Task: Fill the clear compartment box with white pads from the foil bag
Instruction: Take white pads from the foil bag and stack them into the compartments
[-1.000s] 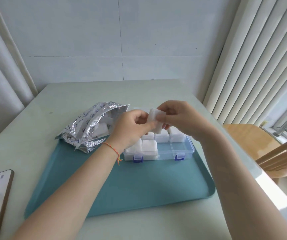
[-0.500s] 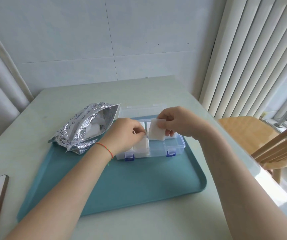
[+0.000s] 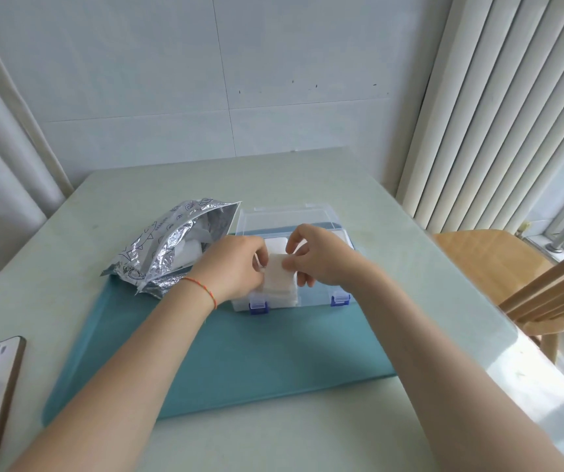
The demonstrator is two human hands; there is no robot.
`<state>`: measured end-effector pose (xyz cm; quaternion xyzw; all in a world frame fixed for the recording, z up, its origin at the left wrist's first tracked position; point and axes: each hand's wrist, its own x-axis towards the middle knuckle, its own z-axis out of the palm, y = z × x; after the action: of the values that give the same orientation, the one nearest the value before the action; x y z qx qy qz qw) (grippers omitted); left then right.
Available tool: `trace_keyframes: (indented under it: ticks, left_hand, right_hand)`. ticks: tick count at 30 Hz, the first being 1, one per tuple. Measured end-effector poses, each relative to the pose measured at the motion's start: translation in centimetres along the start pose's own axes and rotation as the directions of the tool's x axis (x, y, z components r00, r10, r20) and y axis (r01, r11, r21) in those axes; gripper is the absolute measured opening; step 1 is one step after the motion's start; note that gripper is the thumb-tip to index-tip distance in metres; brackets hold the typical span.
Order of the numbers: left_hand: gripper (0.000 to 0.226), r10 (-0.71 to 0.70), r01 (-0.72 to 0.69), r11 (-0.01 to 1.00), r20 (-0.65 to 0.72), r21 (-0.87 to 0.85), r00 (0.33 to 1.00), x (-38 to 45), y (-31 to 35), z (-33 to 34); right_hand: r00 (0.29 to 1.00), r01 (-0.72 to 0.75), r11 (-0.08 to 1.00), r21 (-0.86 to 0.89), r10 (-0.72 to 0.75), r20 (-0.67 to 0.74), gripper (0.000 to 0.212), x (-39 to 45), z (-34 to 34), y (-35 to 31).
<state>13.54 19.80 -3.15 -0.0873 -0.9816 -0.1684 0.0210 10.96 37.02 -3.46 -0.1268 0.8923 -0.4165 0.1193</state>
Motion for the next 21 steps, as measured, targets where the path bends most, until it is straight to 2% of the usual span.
trace_keyframes:
  ticks: [9, 14, 21]
  left_hand:
    - [0.017, 0.028, -0.028, 0.999, 0.047, -0.019, 0.999, -0.2, -0.1, -0.4]
    - [0.007, 0.026, -0.029, 0.999, 0.085, 0.035, 0.996, -0.2, 0.2, -0.2]
    - [0.009, 0.021, -0.036, 0.993, 0.135, 0.116, 0.991, 0.4, 0.8, 0.1]
  right_hand:
    - [0.998, 0.051, 0.988, -0.143, -0.053, -0.012, 0.017, 0.2, 0.5, 0.2]
    - [0.996, 0.087, 0.978, -0.190, -0.092, -0.017, 0.021, 0.2, 0.9, 0.1]
    - [0.995, 0.037, 0.901, -0.432, -0.074, -0.068, 0.033, 0.2, 1.3, 0.0]
